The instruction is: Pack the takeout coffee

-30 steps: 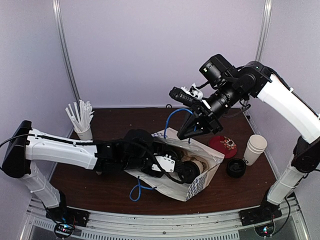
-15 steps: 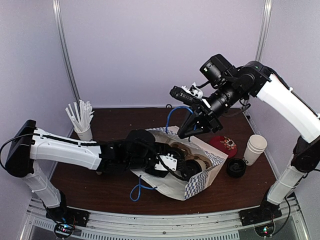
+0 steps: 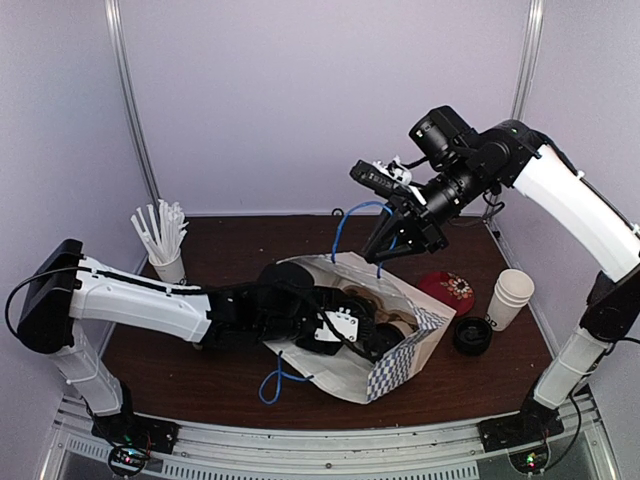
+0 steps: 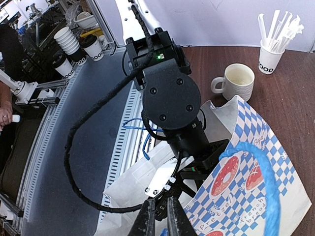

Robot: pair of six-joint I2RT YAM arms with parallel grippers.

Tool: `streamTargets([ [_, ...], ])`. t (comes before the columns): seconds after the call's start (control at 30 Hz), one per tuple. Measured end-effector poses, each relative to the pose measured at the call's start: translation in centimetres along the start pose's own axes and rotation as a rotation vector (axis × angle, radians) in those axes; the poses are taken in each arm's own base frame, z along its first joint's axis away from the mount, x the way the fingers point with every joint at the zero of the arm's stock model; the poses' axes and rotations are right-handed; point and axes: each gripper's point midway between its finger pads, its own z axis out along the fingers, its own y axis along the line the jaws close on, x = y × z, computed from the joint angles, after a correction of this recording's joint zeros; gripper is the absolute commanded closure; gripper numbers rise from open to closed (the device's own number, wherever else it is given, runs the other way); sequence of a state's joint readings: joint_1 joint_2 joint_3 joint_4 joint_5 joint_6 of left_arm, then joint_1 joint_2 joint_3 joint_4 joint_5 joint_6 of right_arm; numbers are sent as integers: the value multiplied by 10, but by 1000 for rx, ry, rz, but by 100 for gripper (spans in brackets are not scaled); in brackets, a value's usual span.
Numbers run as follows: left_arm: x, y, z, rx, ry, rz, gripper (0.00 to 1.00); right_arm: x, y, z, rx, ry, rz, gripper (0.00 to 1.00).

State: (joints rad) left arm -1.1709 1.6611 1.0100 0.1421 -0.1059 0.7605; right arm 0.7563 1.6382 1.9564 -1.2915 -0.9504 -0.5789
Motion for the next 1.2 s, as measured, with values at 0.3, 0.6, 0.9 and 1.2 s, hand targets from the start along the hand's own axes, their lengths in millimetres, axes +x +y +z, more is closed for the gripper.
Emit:
streamTargets([
  [0.3,6,2,11,-19,10,-18,34,3,-8,-4,1,-6,22,80],
  [0.6,5,10,20,-34,-7,-71,34,2,-18,-39,35,-28,9,25],
  [0.9,10,23,35,-21,3,-158,34,22,-46,-111,176,-85,64,22],
  [1.2,10,26,37,-4,2,-207,34,106,-171,-142,423,-161,467,41],
])
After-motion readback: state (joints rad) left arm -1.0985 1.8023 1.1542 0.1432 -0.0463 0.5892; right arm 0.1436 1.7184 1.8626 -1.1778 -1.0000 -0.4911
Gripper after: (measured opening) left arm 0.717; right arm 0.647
